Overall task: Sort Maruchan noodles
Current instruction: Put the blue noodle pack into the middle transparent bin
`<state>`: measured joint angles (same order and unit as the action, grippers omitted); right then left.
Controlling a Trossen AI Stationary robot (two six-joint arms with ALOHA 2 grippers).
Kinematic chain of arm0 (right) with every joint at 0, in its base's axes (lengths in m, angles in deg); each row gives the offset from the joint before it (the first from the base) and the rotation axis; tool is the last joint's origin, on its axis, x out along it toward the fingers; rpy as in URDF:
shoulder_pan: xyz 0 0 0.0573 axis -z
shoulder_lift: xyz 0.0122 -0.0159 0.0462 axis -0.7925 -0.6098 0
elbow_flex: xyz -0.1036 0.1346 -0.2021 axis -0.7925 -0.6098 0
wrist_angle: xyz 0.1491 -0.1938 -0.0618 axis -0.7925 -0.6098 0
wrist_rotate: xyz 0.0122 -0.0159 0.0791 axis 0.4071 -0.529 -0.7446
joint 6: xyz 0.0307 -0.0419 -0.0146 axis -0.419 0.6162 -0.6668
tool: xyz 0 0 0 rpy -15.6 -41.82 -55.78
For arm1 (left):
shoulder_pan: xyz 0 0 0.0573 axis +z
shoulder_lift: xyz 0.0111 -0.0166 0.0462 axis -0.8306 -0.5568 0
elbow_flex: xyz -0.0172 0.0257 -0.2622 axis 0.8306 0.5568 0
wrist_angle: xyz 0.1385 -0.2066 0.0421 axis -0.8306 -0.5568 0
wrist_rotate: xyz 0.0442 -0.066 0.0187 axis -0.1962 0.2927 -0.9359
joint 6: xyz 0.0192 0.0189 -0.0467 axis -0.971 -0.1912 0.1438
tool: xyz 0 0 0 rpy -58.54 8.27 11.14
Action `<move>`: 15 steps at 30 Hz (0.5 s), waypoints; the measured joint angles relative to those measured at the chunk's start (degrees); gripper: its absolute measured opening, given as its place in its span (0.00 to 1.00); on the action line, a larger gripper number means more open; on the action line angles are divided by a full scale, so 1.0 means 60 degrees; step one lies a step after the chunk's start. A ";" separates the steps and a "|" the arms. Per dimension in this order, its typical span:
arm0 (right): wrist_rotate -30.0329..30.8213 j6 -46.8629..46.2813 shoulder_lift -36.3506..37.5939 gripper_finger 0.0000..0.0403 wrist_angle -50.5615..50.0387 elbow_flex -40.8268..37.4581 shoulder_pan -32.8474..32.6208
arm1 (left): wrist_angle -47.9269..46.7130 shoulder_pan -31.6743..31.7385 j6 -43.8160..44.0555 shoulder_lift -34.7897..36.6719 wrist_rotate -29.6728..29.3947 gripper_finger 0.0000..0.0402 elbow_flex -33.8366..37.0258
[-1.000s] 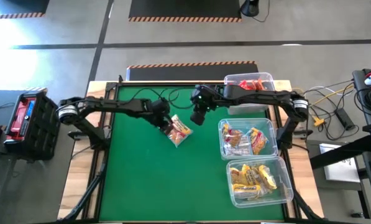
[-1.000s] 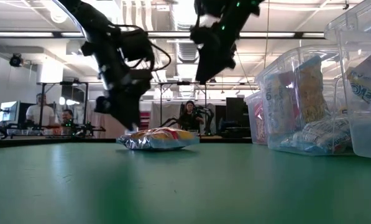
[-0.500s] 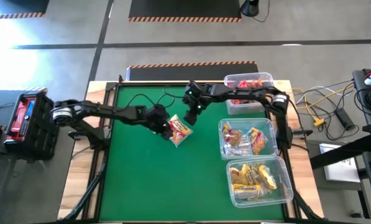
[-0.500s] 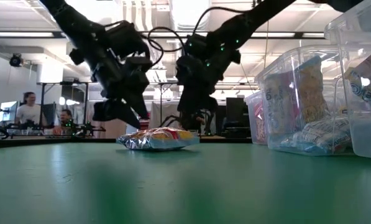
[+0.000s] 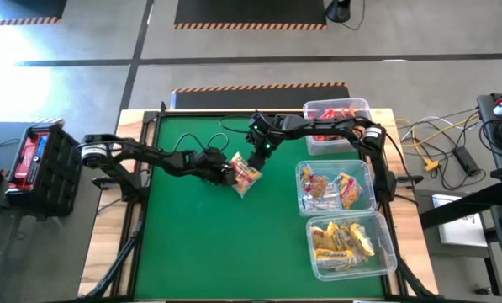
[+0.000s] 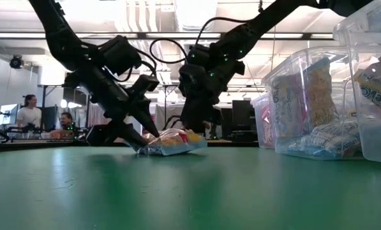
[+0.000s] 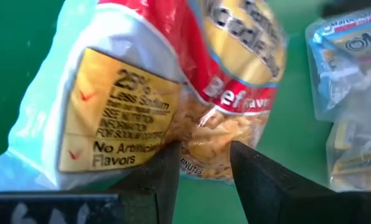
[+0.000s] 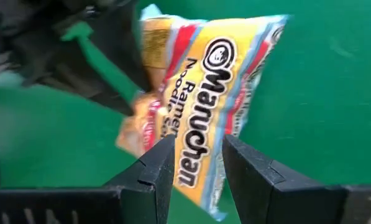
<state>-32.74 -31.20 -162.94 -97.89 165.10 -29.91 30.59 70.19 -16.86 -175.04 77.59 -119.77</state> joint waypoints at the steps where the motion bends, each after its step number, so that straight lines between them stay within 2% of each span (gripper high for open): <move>1: -0.0215 0.0045 0.0007 0.31 0.0001 0.0000 0.0006 | -0.0005 0.0000 0.0140 -0.0051 0.0004 0.32 0.0000; 4: -0.0765 0.0076 0.0013 0.34 -0.0005 0.0000 0.0042 | -0.0095 0.0000 0.0264 -0.0190 0.0006 0.31 0.0000; 11: -0.0681 0.0082 0.0016 0.39 0.0008 0.0000 0.0132 | -0.0692 0.0000 0.0342 -0.0264 -0.0030 0.26 -0.0004; 15: 0.0268 0.0077 0.0024 0.39 0.0012 0.0000 0.0137 | -0.0710 0.0000 0.0338 -0.0268 -0.0087 0.26 0.0000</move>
<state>-31.13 -30.74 -162.80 -97.82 165.10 -29.09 26.33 70.19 -14.83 -176.64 77.06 -119.77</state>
